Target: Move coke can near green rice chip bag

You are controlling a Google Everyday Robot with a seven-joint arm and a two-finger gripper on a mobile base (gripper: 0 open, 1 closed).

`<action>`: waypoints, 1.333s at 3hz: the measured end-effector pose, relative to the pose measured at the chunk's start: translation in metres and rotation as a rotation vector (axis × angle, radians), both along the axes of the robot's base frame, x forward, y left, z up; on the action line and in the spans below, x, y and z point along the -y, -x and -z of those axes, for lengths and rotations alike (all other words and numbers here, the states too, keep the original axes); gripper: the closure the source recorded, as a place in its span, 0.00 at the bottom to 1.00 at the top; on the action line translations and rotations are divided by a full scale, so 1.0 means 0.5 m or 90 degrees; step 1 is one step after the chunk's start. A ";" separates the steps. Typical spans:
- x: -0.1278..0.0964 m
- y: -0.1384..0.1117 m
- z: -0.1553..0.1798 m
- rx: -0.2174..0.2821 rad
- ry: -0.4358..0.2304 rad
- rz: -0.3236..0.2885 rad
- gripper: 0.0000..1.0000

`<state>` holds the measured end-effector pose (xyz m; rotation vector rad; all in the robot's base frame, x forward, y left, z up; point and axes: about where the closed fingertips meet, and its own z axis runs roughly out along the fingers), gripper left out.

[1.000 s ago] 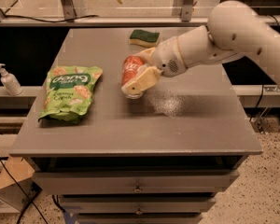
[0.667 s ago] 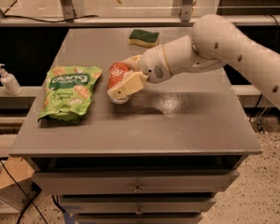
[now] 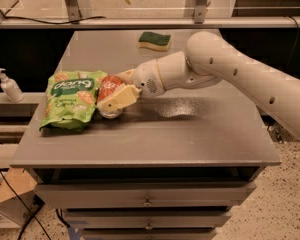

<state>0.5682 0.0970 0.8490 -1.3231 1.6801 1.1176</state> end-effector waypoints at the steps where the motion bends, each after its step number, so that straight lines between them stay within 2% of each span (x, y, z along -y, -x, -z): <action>1: -0.016 0.007 0.005 -0.007 -0.009 0.001 0.36; 2: -0.021 0.009 0.005 -0.007 -0.009 -0.002 0.11; 3: -0.025 0.011 0.005 -0.007 -0.009 -0.005 0.00; 4: -0.025 0.011 0.005 -0.007 -0.009 -0.005 0.00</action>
Offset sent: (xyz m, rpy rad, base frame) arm -0.0031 0.0070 -0.0021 0.0124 0.0091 -0.0011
